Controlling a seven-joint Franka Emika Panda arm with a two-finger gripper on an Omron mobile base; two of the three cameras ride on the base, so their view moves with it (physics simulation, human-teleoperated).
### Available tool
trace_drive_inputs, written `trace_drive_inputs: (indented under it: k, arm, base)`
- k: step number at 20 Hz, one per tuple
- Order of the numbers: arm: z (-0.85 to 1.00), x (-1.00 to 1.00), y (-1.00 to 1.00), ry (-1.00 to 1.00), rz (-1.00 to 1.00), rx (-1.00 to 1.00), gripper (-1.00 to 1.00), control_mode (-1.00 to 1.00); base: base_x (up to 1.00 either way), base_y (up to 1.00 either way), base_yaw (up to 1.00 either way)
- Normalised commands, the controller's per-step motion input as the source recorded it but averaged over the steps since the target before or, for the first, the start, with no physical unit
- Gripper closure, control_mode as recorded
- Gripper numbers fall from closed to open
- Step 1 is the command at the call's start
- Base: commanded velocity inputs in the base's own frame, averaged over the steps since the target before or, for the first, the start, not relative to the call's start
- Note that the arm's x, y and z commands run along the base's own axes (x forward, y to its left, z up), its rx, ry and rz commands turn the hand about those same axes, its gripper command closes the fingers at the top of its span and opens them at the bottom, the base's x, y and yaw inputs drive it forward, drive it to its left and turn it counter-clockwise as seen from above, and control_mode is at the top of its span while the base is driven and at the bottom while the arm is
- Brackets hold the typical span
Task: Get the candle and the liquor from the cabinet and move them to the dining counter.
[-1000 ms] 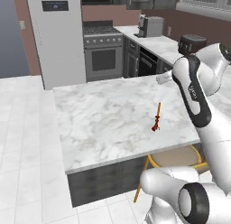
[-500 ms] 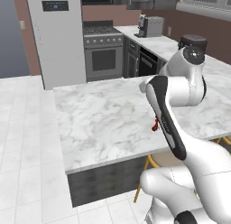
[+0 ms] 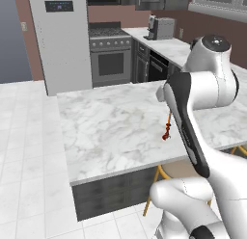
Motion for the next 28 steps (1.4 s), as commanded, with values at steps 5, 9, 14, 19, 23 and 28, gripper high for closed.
trace_drive_inputs:
  k: [5, 9, 14, 19, 23, 28]
  arm:
    - [0.32, -0.6, 0.0, 0.23, -0.04, 0.0, -1.0, -1.0]
    - [0.15, -0.68, 0.0, 0.15, -0.01, 0.0, -1.0, -1.0]
    - [0.0, -0.49, -0.04, 0.03, -0.01, 0.0, -1.0, -1.0]
    - [0.0, -0.4, -0.29, 0.0, 0.0, 0.01, -1.0, -1.0]
    - [0.0, -0.21, -0.19, 0.0, 0.0, 0.0, -1.0, -1.0]
    - [0.0, -0.11, -0.03, 0.0, 0.0, 0.0, -1.0, -1.0]
  base:
    - [0.0, 0.0, 0.0]
    - [0.0, 0.0, 0.0]
    - [0.0, 0.0, 0.0]
    - [0.0, 0.0, 0.0]
    - [0.0, 0.0, 0.0]
    - [0.0, 0.0, 0.0]
